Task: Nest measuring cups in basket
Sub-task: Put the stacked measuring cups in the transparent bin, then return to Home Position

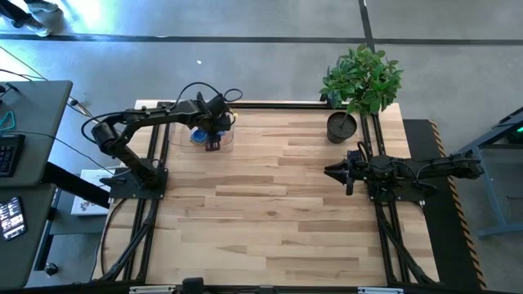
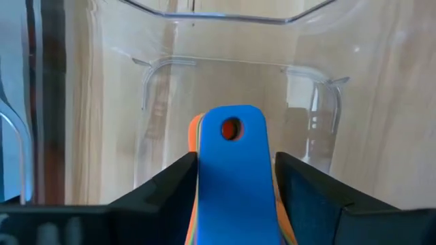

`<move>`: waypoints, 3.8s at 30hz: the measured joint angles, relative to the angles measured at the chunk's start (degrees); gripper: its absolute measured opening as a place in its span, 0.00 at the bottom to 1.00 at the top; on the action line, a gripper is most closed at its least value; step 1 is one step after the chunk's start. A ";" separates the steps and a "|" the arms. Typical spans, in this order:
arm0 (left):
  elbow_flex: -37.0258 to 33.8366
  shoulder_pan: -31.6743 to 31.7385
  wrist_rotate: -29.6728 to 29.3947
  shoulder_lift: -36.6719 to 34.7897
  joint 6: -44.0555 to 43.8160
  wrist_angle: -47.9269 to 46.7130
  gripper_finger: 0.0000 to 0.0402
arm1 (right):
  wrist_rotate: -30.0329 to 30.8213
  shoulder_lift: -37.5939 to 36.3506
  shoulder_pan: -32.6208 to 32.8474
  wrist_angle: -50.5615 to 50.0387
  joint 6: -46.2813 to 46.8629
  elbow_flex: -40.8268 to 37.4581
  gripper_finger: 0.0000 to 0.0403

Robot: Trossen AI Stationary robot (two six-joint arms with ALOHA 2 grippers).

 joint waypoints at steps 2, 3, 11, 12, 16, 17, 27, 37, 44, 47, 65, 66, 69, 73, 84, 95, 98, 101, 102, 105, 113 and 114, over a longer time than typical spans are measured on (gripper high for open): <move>0.00 -0.26 -0.06 -0.19 -0.48 -0.48 0.49 | 0.00 0.01 -0.01 0.01 -0.01 0.00 0.19; 0.00 -0.30 -0.06 -0.42 -0.65 -0.66 0.51 | 0.00 0.00 -0.01 0.00 0.00 0.00 0.19; 0.00 -0.71 0.44 -5.42 -0.35 -1.91 0.60 | 0.00 0.01 -0.01 0.00 0.00 0.00 0.19; 0.00 -0.71 1.45 -6.75 -0.36 -2.70 0.60 | 0.00 0.01 0.00 0.00 0.00 0.00 0.19; 0.00 -0.92 4.43 -12.99 -1.96 -5.25 0.60 | 0.00 0.01 -0.01 0.00 0.00 0.00 0.19; 0.00 -1.21 5.02 -14.72 -2.56 -5.65 0.60 | 0.00 0.02 0.00 0.00 0.00 0.00 0.19; -2.44 -10.42 18.89 -31.33 -16.93 -10.32 0.60 | 0.00 0.01 -0.01 0.00 0.00 0.00 0.19; -22.27 -31.97 6.90 -49.95 -34.63 10.58 0.60 | 0.00 0.00 0.00 0.00 0.00 0.00 0.19; -32.52 -43.48 -3.63 -61.05 -33.88 18.44 0.60 | 0.00 0.00 0.00 0.00 -0.02 0.00 0.19; -35.97 -46.93 -6.54 -65.98 -32.86 19.44 0.60 | 0.00 0.01 -0.01 0.00 0.00 0.00 0.19; -51.34 -56.27 -16.63 -87.78 -28.94 24.43 0.60 | 0.00 0.01 0.00 0.00 0.00 0.00 0.19; -51.30 -56.27 -16.80 -88.08 -28.30 24.52 0.60 | -0.01 0.02 -0.02 0.00 -0.01 0.00 0.19; -51.36 -56.27 -18.40 -88.22 -24.96 26.16 0.60 | 0.00 0.01 -0.01 0.00 0.00 0.00 0.19; -51.47 -56.27 -19.40 -88.43 -21.47 25.70 0.60 | -0.02 0.02 0.00 0.00 0.00 0.00 0.19; -51.47 -56.25 -18.68 -88.43 -19.67 25.65 0.60 | -0.02 0.01 -0.02 0.00 0.00 0.00 0.19; -51.47 -56.25 -18.64 -88.43 -19.71 25.67 0.60 | -0.02 0.02 -0.02 0.00 0.00 0.00 0.19; -51.47 -56.25 -18.64 -88.43 -19.71 25.67 0.60 | -0.01 0.02 -0.02 0.00 0.00 0.00 0.19; -51.47 -56.25 -18.64 -88.43 -19.72 25.67 0.60 | 0.00 0.01 -0.01 0.00 0.00 0.00 0.19; -51.47 -56.25 -18.62 -88.43 -19.73 25.67 0.60 | 0.00 0.02 -0.02 0.00 0.00 0.00 0.19; -51.47 -56.25 -18.62 -88.43 -19.73 25.67 0.60 | -0.01 0.02 -0.02 0.00 0.00 0.00 0.19; -51.47 -56.25 -18.62 -88.43 -19.73 25.67 0.60 | -0.02 0.02 -0.02 0.00 0.00 0.00 0.19; -51.47 -56.25 -18.62 -88.43 -19.74 25.67 0.60 | -0.02 0.02 0.00 0.00 0.00 0.00 0.19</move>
